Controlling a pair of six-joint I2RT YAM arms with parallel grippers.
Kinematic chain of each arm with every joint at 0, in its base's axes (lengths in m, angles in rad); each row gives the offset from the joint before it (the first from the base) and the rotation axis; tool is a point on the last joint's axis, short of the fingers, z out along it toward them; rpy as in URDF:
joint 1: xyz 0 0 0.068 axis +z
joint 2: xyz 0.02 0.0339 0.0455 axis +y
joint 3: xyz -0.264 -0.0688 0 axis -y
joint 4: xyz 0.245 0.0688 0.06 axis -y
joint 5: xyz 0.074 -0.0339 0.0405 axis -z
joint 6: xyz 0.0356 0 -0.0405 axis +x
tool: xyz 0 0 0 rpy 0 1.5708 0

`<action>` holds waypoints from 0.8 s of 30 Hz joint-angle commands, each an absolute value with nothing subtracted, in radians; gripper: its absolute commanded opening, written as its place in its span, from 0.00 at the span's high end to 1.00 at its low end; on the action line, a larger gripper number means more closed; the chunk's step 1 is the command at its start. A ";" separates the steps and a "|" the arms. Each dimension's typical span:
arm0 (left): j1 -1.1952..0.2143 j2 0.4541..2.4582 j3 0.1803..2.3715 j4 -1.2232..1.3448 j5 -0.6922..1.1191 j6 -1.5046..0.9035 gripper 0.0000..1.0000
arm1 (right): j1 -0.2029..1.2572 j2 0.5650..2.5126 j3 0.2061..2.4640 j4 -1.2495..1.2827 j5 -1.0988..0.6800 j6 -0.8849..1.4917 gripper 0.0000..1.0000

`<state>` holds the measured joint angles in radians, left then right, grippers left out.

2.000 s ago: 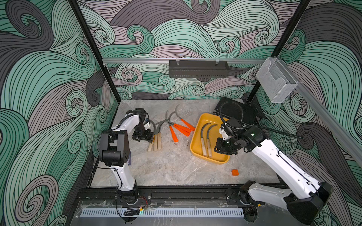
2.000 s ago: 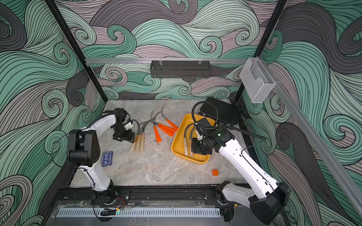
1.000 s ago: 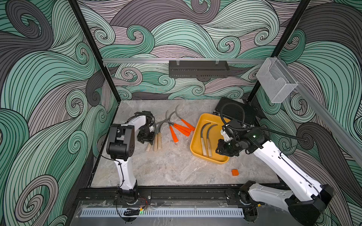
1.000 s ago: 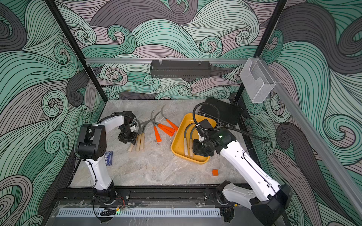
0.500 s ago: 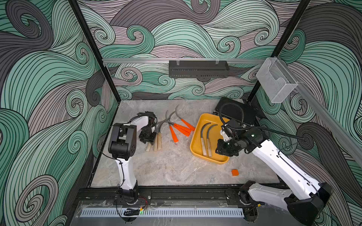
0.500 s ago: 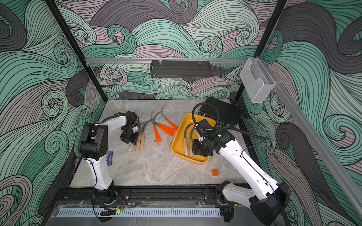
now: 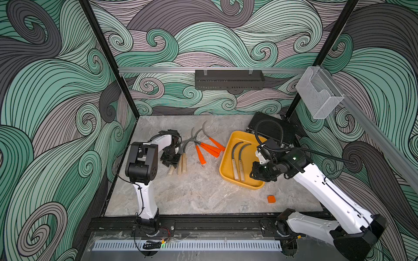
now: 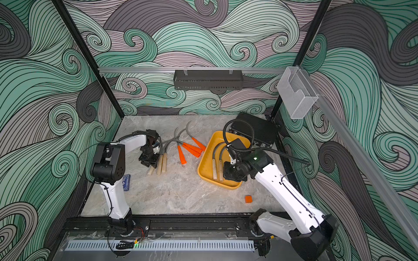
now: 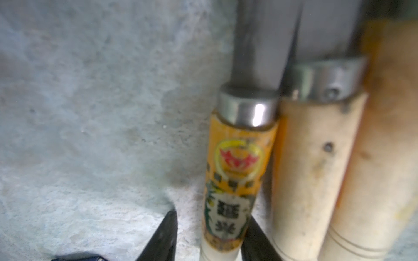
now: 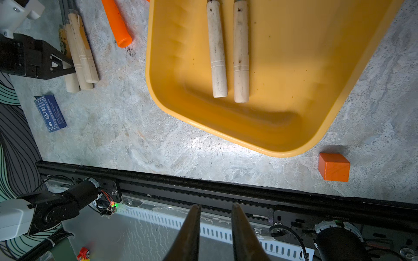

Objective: Put small sickles into storage boxes
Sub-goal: Pick up the sickle at the center of the board.

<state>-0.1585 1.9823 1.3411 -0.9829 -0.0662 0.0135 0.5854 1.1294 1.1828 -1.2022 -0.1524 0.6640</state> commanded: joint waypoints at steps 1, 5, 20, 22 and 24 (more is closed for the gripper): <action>-0.163 2.033 1.326 -0.971 -0.098 0.002 0.62 | 0.589 1.109 1.171 -1.227 -0.128 0.673 0.73; -0.164 2.039 1.326 -0.972 -0.106 -0.002 0.74 | 0.589 1.104 1.170 -1.225 -0.126 0.672 0.73; -0.164 2.023 1.391 -1.039 -0.106 0.016 1.00 | 0.589 1.132 1.190 -1.224 -0.126 0.650 0.73; -0.163 1.995 1.410 -1.056 -0.096 0.024 1.00 | 0.589 1.142 1.199 -1.223 -0.126 0.646 0.73; -0.163 1.965 1.437 -1.078 -0.080 0.034 1.00 | 0.588 1.151 1.208 -1.218 -0.130 0.640 0.72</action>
